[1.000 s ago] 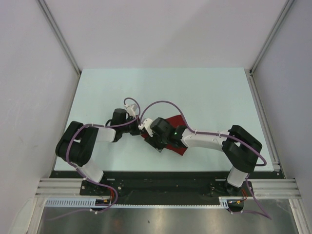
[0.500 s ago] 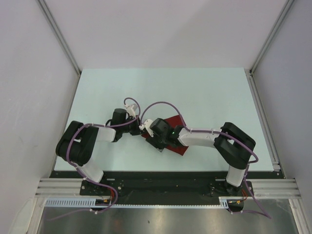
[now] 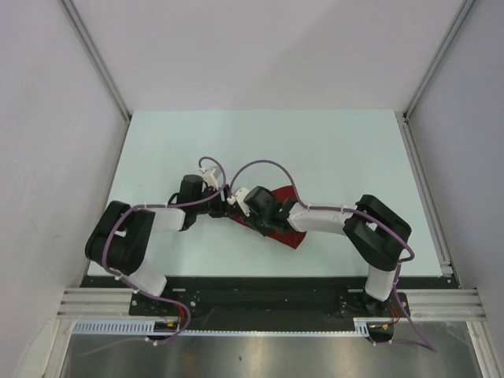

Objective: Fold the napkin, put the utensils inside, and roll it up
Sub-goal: Roll the napkin with the utensil

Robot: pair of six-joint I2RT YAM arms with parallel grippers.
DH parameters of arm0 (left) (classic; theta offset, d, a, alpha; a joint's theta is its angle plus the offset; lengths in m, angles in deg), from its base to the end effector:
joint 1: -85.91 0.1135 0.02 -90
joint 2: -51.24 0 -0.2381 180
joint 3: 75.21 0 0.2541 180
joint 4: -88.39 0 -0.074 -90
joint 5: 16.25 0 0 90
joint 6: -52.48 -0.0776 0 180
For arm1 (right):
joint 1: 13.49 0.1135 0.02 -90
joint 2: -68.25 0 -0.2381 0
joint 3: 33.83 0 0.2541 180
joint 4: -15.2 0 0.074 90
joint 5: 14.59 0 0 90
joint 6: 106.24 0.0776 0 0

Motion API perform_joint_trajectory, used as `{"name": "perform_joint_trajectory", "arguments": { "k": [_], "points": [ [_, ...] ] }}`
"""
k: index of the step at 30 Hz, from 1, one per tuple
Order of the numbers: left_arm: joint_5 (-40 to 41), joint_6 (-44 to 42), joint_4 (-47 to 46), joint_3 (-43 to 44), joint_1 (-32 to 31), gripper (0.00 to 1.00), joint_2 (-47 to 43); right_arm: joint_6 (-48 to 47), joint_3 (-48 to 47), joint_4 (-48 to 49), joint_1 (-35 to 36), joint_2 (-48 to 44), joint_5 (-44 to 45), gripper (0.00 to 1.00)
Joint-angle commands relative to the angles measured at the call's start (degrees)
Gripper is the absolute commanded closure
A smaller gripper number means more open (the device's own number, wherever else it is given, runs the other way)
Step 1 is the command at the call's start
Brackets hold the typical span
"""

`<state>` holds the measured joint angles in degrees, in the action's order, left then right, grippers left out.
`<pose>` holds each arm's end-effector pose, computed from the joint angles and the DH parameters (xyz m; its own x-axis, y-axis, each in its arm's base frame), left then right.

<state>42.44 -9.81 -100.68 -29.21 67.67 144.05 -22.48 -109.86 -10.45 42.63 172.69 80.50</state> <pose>0.2880 -0.1374 0.0802 -0.8205 -0.1479 -0.5522 0.3120 0.6936 -0.6493 0.2241 0.3213 0.1007 -0.3619 -0.7332 -0.5757 -0.8422 0.5219 -0.1352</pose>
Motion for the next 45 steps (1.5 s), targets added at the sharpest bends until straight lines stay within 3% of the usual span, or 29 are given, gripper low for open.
{"name": "perform_joint_trajectory", "arguments": {
  "k": [1, 11, 22, 40, 45],
  "points": [
    [7.39, -2.92, 3.82, -1.83, 0.4, 0.29, -5.79, 1.67, 1.28, -5.67, -1.71, 3.75, -9.63, 0.77],
    [12.06, -1.6, 2.51, -5.35, 2.42, 0.26, -12.04, 5.27, 0.41, -6.38, -6.71, 2.87, -35.63, 0.91],
    [3.37, -1.16, -4.87, -7.46, 2.42, 0.28, -13.72, 9.14, -1.44, -4.19, -13.49, 4.63, -52.79, 0.94],
    [-3.05, -1.6, -5.41, -5.09, -0.21, 0.32, -8.62, 9.23, -5.83, -4.36, -22.28, 12.97, -58.25, 0.95],
    [-4.2, -1.25, -5.58, -4.48, -0.57, 0.38, -6.95, 9.14, -6.62, -4.54, -22.72, 14.47, -57.99, 0.95]
  ]
}}
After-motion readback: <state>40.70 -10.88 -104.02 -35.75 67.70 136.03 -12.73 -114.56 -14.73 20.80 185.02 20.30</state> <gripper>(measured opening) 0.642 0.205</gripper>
